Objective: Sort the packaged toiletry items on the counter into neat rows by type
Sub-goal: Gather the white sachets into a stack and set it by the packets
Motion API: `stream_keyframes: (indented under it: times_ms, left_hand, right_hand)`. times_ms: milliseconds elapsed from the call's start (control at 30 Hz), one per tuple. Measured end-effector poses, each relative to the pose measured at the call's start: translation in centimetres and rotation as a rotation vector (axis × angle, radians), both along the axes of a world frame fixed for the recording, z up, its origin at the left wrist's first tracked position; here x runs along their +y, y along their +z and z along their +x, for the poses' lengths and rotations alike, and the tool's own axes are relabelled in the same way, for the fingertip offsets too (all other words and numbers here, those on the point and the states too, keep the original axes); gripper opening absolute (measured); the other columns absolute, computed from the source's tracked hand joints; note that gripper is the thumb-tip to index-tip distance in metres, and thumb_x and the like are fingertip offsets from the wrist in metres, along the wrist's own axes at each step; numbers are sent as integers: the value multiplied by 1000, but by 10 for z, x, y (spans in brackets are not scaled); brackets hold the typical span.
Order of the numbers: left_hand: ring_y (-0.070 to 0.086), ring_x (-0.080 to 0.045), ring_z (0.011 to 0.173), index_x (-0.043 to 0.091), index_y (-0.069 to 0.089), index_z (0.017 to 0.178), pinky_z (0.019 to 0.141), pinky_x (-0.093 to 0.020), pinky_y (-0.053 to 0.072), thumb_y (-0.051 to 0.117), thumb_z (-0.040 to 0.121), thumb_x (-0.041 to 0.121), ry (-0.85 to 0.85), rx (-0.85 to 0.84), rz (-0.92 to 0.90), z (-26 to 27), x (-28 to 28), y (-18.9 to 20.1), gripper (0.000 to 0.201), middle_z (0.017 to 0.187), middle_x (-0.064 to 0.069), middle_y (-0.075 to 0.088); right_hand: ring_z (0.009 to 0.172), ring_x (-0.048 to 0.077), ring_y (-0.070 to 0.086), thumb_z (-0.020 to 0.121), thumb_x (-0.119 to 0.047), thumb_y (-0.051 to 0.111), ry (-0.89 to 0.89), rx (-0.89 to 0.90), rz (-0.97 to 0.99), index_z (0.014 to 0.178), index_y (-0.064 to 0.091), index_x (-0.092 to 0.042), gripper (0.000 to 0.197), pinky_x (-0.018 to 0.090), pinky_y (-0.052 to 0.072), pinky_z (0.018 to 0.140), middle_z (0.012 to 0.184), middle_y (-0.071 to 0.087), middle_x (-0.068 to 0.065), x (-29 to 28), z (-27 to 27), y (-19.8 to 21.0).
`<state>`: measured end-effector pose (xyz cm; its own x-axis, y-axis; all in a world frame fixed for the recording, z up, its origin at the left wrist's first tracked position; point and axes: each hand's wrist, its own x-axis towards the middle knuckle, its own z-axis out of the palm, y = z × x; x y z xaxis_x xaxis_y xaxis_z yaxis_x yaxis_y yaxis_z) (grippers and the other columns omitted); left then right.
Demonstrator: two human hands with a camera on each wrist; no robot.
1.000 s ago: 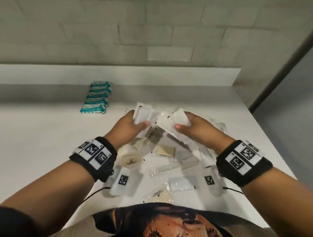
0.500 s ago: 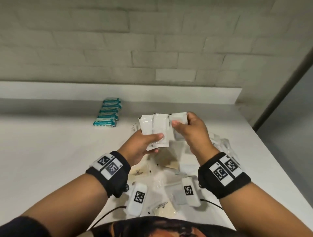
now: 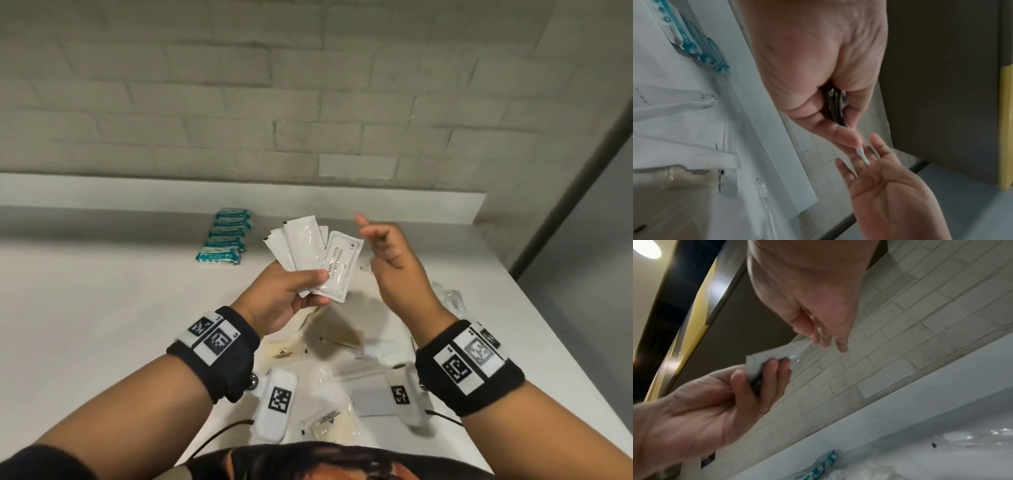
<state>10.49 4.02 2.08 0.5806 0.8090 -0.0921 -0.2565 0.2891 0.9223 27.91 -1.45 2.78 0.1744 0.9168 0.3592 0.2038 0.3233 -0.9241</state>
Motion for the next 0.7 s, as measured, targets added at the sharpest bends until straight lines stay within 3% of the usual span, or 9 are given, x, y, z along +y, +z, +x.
stream_keyframes:
  times_ms: [67,100,167,233,300,367,467,600,700]
  left_hand:
    - [71,-18,78,7,60,116,55,-23,56,57,88,-4,8,24,34,0,0,0,30,97,-6,73]
    - [69,-18,79,7,60,118,56,-24,55,58,88,-4,-5,47,61,1,-1,0,32,98,-6,72]
    - [67,-16,81,9,61,118,58,-24,54,60,88,-2,-39,100,126,1,-2,2,32,99,-5,72]
    - [67,-14,79,11,61,118,56,-25,52,59,90,3,-22,102,155,2,-3,3,30,96,-4,72]
    - [68,-15,78,9,57,123,54,-24,53,57,93,8,55,57,117,2,-1,1,30,96,-5,70]
    - [70,-19,81,4,55,123,57,-24,55,55,95,12,120,11,63,0,3,-2,29,100,-10,68]
    - [71,-25,89,5,58,122,64,-24,57,56,92,17,69,-2,52,-2,3,-4,31,105,-11,69]
    - [71,-17,87,16,62,114,63,-24,56,60,90,8,18,-19,94,4,2,0,25,100,-2,73]
    - [70,-17,87,15,60,117,67,-26,58,59,91,7,6,-41,97,6,7,3,27,100,-4,72]
  right_hand:
    - [124,8,49,91,9,47,-148,46,11,118,48,-23,42,37,38,110,134,49,-4,-2,2,7]
    - [121,7,49,91,-1,57,-185,-32,1,125,45,-26,44,34,41,107,134,46,-5,-3,3,10]
    - [122,3,44,82,-16,73,-104,-294,-97,134,41,-37,65,21,42,101,137,41,-10,-5,4,14]
    - [114,4,51,74,-15,80,19,-406,-244,128,50,-37,66,16,46,88,131,49,-8,-3,4,16]
    - [82,8,61,74,-3,78,-5,-218,-279,103,62,-25,40,14,50,63,107,60,0,0,4,18]
    - [58,13,58,78,7,71,-86,86,-224,87,57,-17,29,20,51,49,87,58,4,1,7,18]
    - [65,20,61,79,11,66,-140,380,-142,85,49,-15,31,27,57,53,83,54,6,3,4,14]
    - [61,21,57,75,-3,77,-246,231,-194,80,45,-18,36,29,49,52,75,53,4,9,-13,-3]
    - [63,24,54,67,-21,85,-363,196,-217,69,42,-22,43,34,44,57,71,50,8,13,-13,-10]
